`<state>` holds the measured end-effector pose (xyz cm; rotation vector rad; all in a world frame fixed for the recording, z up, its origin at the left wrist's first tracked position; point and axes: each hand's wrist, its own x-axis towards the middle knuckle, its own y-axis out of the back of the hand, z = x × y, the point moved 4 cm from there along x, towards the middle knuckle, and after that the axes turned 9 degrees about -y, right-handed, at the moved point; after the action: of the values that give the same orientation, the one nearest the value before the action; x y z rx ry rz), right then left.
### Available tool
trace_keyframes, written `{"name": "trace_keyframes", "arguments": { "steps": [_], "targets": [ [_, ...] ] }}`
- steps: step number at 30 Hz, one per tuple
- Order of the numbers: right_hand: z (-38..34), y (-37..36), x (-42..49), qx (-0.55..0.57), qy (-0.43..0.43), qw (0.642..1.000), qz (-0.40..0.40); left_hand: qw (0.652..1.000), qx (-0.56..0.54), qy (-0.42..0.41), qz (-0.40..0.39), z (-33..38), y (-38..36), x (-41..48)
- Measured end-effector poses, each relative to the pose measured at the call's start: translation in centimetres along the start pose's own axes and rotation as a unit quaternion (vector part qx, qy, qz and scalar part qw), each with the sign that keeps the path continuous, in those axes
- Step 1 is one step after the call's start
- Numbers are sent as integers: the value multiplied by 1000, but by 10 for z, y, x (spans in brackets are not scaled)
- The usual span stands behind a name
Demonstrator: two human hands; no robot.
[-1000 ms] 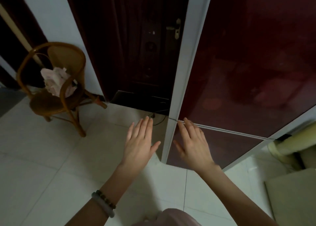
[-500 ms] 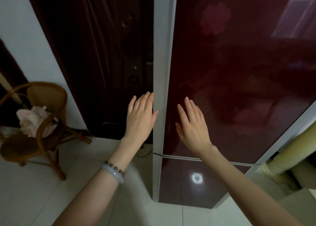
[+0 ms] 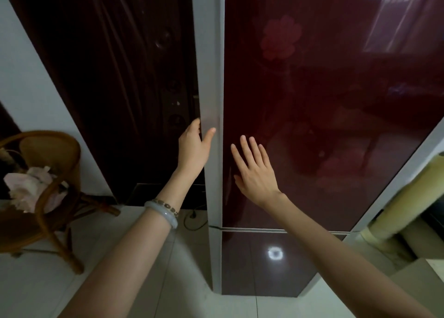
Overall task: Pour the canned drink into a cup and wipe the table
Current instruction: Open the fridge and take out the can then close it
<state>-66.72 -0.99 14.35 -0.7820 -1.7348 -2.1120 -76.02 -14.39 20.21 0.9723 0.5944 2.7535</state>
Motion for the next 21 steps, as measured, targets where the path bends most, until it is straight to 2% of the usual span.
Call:
{"name": "trace_keyframes", "arguments": {
  "steps": [8,14,21],
  "targets": [
    [-2,15,-3,-19,-9,998,-63,998,16,59,-22,4,8,9],
    [-11,33,-40,21,-29,998,-49,1000,13,12,-15,20,29,-35],
    [-27,61,-99,94,-79,992,-27,997,-38,-33,-52,44,54,-91]
  ]
}}
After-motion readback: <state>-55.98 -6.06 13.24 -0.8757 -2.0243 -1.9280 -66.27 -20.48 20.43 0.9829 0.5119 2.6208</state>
